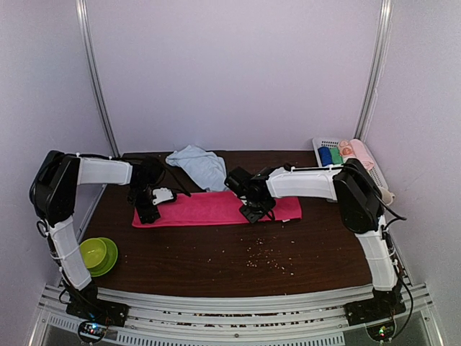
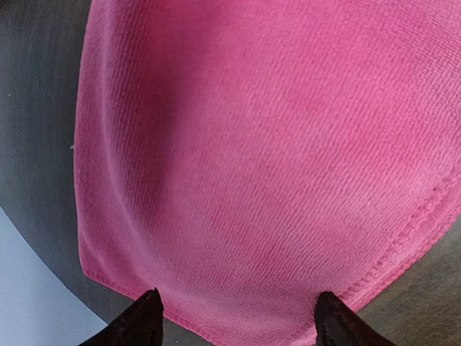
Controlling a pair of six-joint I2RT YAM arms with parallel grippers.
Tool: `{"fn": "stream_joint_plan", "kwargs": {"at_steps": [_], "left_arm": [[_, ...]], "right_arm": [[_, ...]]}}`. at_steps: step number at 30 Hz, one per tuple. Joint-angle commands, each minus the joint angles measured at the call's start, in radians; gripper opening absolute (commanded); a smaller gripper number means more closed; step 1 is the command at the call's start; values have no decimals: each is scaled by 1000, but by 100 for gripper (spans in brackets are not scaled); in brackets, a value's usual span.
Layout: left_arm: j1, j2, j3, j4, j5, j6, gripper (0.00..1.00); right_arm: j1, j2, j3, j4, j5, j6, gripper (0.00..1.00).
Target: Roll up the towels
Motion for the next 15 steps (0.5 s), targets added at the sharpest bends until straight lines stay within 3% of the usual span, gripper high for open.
{"fn": "stream_joint_plan", "kwargs": {"at_steps": [1, 15], "left_arm": [[-51, 22, 12, -71, 0, 18, 75], [-129, -89, -108, -93, 68, 37, 80]], "right_arm": [[5, -37, -48, -51, -6, -11, 57], [6, -258, -371, 18, 10, 13, 57]]}}
